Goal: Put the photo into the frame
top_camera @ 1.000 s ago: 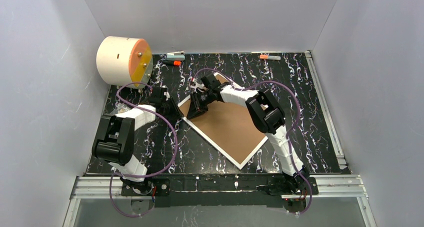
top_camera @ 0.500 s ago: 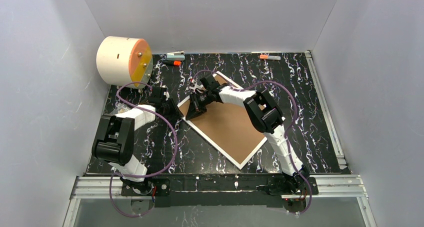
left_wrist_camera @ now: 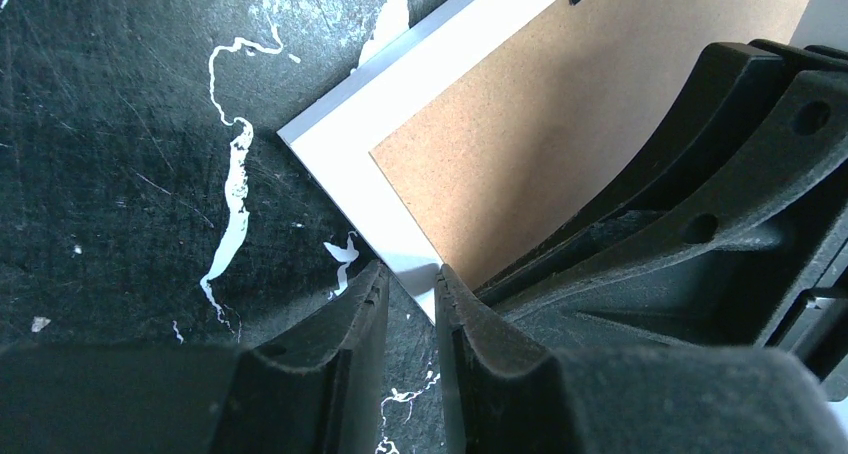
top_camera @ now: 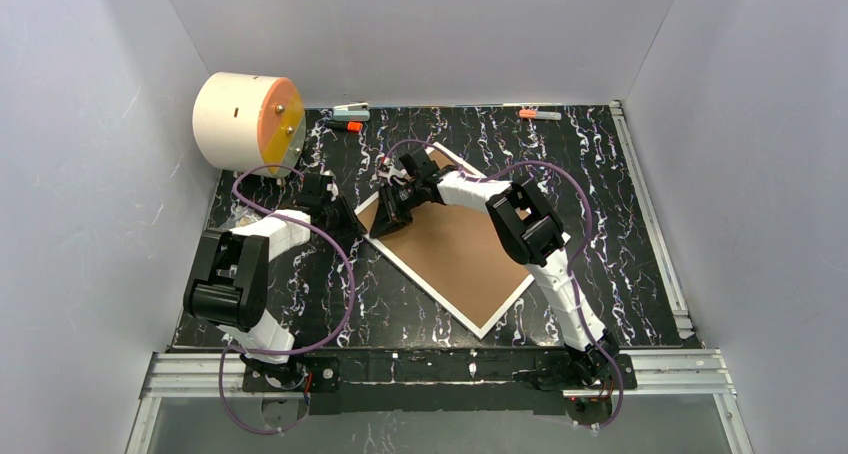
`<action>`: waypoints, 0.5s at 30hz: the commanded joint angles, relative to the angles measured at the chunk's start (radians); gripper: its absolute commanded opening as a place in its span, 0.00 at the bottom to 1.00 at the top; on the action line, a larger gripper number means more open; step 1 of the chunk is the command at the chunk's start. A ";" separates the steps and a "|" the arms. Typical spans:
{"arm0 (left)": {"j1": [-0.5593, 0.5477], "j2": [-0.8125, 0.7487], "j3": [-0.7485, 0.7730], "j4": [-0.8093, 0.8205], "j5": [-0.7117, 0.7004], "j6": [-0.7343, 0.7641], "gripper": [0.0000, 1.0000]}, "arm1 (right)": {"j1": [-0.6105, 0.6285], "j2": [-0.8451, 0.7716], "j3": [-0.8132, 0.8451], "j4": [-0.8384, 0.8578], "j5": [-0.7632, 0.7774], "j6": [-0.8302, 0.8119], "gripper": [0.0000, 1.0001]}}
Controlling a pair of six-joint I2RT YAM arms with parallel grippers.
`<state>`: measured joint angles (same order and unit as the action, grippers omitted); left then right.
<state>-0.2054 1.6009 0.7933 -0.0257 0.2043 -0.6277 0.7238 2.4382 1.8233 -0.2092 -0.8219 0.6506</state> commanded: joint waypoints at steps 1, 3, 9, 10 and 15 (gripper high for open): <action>0.004 0.016 -0.031 -0.059 -0.051 0.039 0.21 | -0.041 0.022 -0.014 -0.049 0.103 -0.051 0.23; 0.004 0.018 -0.029 -0.058 -0.051 0.039 0.20 | -0.042 0.028 -0.012 -0.062 0.107 -0.057 0.23; 0.004 0.025 -0.026 -0.061 -0.059 0.039 0.20 | -0.042 0.036 -0.001 -0.136 0.202 -0.099 0.30; 0.004 0.027 -0.025 -0.062 -0.062 0.039 0.20 | -0.043 0.037 -0.001 -0.143 0.216 -0.102 0.32; 0.004 0.034 -0.022 -0.086 -0.087 0.049 0.17 | -0.048 0.061 0.015 -0.198 0.268 -0.112 0.35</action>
<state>-0.2054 1.6009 0.7937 -0.0235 0.2008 -0.6239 0.7238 2.4374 1.8469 -0.2577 -0.8062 0.6376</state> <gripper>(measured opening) 0.187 0.337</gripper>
